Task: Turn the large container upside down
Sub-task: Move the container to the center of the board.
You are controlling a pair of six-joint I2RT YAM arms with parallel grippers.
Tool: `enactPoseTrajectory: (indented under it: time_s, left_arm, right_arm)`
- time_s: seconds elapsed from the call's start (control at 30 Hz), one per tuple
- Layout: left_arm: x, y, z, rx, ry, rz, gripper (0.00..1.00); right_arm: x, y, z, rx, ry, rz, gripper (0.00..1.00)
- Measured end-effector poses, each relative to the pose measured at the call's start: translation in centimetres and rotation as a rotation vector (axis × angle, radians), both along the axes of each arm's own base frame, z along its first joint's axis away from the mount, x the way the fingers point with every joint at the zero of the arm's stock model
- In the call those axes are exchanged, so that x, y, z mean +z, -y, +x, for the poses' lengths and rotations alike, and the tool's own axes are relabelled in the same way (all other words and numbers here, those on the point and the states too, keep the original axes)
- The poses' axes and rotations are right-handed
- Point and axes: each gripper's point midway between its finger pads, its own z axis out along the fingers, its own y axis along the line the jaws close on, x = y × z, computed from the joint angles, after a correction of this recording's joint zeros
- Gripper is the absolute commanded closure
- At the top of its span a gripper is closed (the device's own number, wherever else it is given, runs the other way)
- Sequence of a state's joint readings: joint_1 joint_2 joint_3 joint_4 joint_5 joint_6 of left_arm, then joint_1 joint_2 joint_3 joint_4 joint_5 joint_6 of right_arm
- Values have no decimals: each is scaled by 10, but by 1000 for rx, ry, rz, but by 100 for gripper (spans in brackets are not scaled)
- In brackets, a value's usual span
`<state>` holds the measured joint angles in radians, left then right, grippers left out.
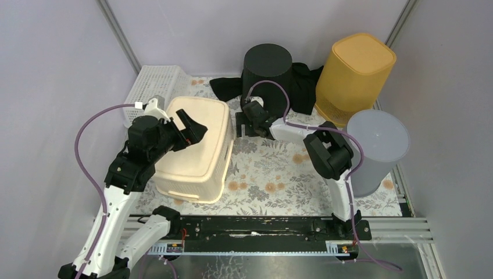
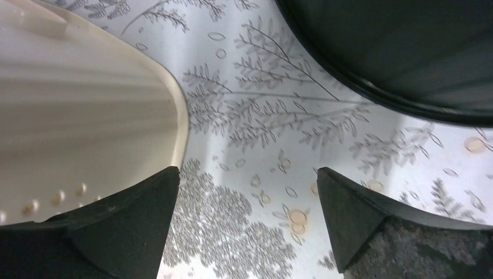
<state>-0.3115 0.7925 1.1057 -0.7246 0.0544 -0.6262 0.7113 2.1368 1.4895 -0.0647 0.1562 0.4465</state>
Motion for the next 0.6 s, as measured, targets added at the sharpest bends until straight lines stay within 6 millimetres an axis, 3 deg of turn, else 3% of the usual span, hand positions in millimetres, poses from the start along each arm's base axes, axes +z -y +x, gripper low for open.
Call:
enactPoseTrajectory:
  time_s: [0.1,0.2,0.4,0.5,0.6]
  left_arm:
    - [-3,-2,-6,0,-12,9,0]
    - [-10,-5,-13,-2,-42,24,0]
    - [-32,-10,-31,-8,-149,56,3]
    - [-42,-11,-44,-18,-216,66,18]
    - [-46,-11,-54,-26,-266,64,38]
  right_arm:
    - [12,12,-10,0,-2,-5,2]
    - [41,22,-19,11,19,-2,1]
    - [143,25,-45,94,115,128,5]
    - [182,24,-65,154,145,215,6]
    - [199,25,-84,204,143,265,7]
